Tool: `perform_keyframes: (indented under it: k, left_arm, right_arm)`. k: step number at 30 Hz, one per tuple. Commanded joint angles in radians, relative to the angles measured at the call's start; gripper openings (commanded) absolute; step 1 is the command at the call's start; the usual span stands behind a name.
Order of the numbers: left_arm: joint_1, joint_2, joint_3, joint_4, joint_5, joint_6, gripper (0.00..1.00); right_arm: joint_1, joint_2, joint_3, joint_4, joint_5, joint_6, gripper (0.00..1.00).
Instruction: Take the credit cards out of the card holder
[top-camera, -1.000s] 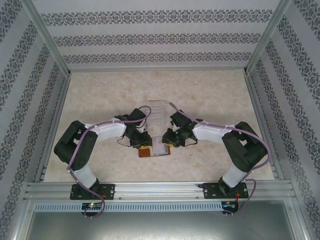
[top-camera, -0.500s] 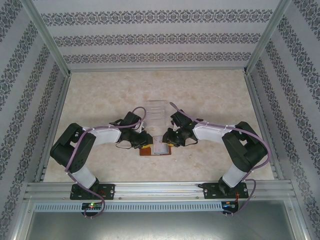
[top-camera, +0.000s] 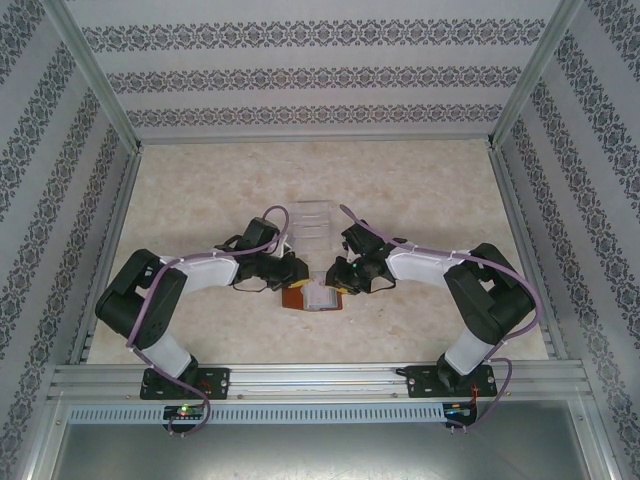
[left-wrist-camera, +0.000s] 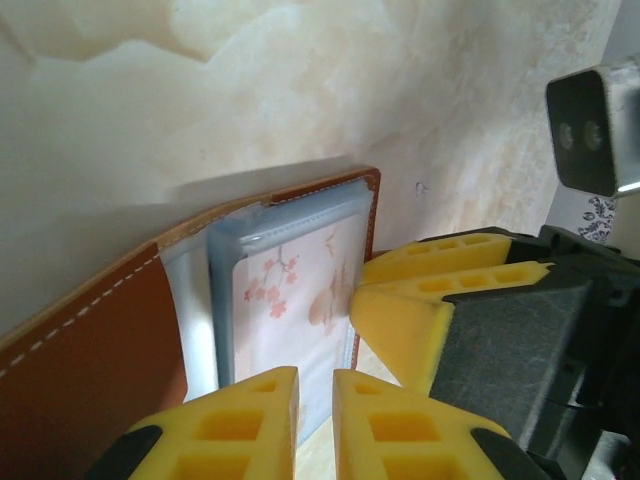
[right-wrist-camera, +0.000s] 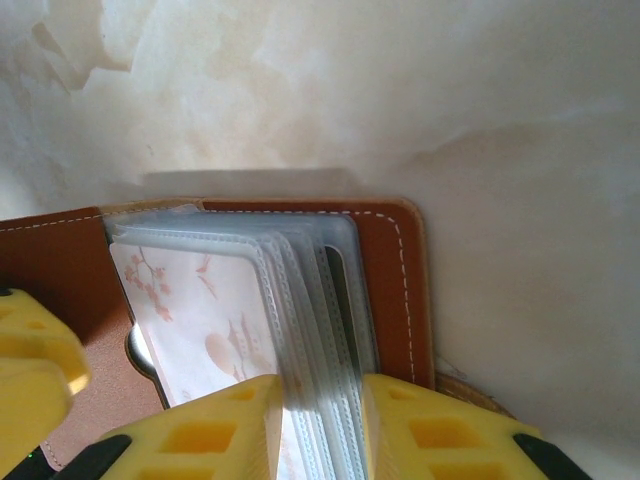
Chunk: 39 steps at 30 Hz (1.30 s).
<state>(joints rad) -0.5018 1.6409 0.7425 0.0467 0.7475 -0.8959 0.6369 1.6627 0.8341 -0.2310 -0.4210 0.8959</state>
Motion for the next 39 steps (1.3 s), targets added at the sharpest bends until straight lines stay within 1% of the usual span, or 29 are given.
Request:
perform_keyframes:
  k: [1,10,22,30,39]
  left_arm:
    - [0.012,0.029,-0.014,0.059,0.038,-0.022,0.17]
    - [0.010,0.057,-0.004,0.016,0.033,-0.004,0.17]
    - [0.010,0.047,0.053,-0.184,-0.038,0.100,0.17]
    - [0.011,0.023,0.065,-0.146,-0.003,0.074,0.17]
    - [0.008,0.032,0.044,-0.063,0.039,0.025,0.17]
  right_arm:
    - [-0.005,-0.017,-0.009,-0.011,-0.001,0.013,0.29]
    - [-0.004,-0.017,-0.009,-0.024,0.008,0.008,0.28]
    - [-0.004,-0.018,-0.003,-0.042,0.020,0.000,0.29]
    - [-0.005,-0.053,0.008,-0.060,0.022,-0.003,0.29]
    - [0.005,-0.085,0.013,-0.025,0.008,0.008,0.28]
